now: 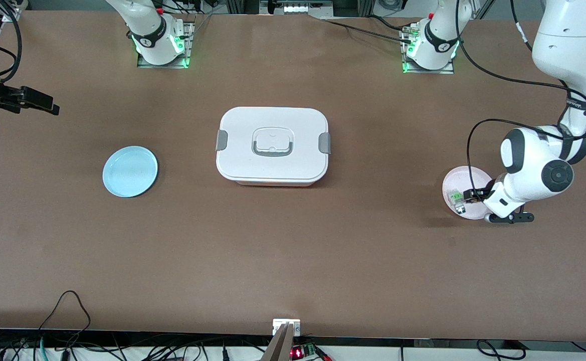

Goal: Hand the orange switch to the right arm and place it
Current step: 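Grasp the orange switch in the pink dish with the left gripper, then lift the orange switch with the left gripper while the right gripper approaches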

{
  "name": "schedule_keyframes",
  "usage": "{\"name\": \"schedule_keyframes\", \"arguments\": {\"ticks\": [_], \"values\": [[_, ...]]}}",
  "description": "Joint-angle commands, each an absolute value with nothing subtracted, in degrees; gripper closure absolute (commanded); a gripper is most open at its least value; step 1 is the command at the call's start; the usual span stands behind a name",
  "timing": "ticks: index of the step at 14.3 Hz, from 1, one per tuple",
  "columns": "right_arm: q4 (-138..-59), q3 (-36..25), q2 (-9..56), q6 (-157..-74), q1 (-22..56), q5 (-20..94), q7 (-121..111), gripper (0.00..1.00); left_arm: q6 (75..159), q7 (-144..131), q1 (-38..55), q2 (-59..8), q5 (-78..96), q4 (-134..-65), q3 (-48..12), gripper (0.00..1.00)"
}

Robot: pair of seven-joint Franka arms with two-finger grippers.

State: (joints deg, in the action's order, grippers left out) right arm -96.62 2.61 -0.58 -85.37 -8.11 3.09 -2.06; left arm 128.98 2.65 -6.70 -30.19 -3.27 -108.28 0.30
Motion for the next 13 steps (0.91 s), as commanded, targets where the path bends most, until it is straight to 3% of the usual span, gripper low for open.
{"name": "schedule_keyframes", "arguments": {"ticks": [1,4,8,10,13], "values": [[-95.9,2.7,-0.1,-83.4,-8.3,7.5,-2.5,0.0,114.7,7.0,-7.1,-28.4,-3.3,-99.4,-1.1,0.75],[-96.2,2.5,1.1,-82.8,-8.4,14.5,-2.5,0.0,106.5,10.7,-6.9,-28.3,-0.6,-94.0,-1.8,0.76],[-96.1,2.5,5.4,-82.7,-8.6,27.1,-2.6,0.0,105.5,23.9,-8.5,-27.7,11.8,-94.3,-2.6,0.8],[-96.7,2.5,6.8,-83.4,-8.5,31.9,-4.1,0.0,99.5,32.3,-9.2,-26.8,23.4,-94.1,-2.7,0.95],[-99.1,2.5,7.6,-84.2,-8.7,41.3,-4.3,0.0,91.9,43.3,-9.0,-25.9,32.1,-94.0,-2.9,1.0]]}}
